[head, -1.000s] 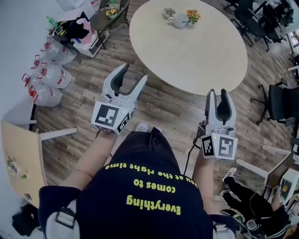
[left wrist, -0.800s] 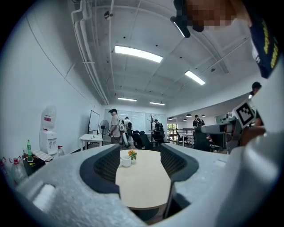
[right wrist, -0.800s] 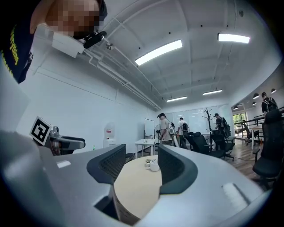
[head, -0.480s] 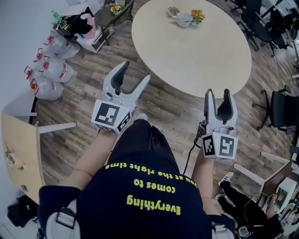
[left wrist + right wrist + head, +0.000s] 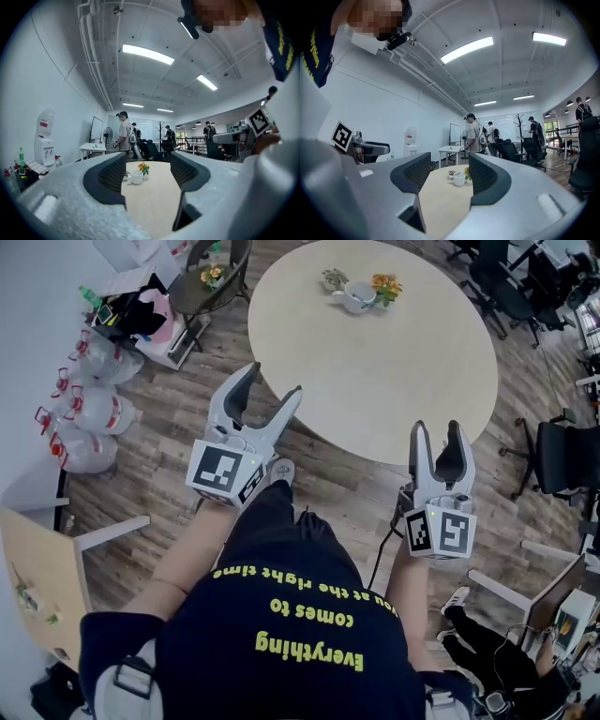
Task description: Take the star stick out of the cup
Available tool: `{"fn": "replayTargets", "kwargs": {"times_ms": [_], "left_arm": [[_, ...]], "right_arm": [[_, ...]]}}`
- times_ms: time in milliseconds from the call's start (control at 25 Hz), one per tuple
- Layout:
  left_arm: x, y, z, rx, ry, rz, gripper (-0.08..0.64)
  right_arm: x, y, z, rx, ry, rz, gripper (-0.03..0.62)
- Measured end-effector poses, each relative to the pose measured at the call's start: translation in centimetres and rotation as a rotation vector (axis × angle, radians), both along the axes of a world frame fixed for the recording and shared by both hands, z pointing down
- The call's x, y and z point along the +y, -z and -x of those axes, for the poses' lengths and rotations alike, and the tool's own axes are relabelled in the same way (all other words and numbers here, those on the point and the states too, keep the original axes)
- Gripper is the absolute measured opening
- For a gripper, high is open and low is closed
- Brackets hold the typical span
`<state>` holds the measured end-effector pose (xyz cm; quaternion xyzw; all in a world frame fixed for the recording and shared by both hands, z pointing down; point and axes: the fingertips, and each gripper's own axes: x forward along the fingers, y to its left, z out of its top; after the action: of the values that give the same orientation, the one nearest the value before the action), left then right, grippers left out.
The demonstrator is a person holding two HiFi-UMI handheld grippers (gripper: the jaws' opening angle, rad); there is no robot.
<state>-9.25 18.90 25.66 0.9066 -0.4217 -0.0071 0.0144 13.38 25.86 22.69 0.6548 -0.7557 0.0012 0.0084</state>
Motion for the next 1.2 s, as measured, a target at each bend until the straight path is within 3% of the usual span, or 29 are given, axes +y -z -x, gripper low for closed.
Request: {"fn": "replayTargets", "kwargs": {"times_ms": [280, 600, 880, 1200], "left_arm": [[-8.9, 0.7, 1.5, -0.011, -0.039, -0.008, 0.295], [-14.6, -0.7, 1.8, -0.014, -0.078, 0.034, 0.295], [-16.9, -1.7, 0.0, -0.017, -0.069, 0.062, 0.295], [-19.7, -0.9, -2.9, -0.025, 0.006, 0.046, 0.295]], "right_arm": [[-8.0, 1.1, 2.4, -0.002, -0.019, -0.021, 0.25], [-12.7, -0.1, 3.2, -0.019, -0.056, 0.022, 0.252], [-15.2, -0.7, 1.6, -0.024, -0.039, 0.041, 0.253], [-19.8, 0.3, -1.7, -0.013, 0.05, 0.014, 0.255]]}}
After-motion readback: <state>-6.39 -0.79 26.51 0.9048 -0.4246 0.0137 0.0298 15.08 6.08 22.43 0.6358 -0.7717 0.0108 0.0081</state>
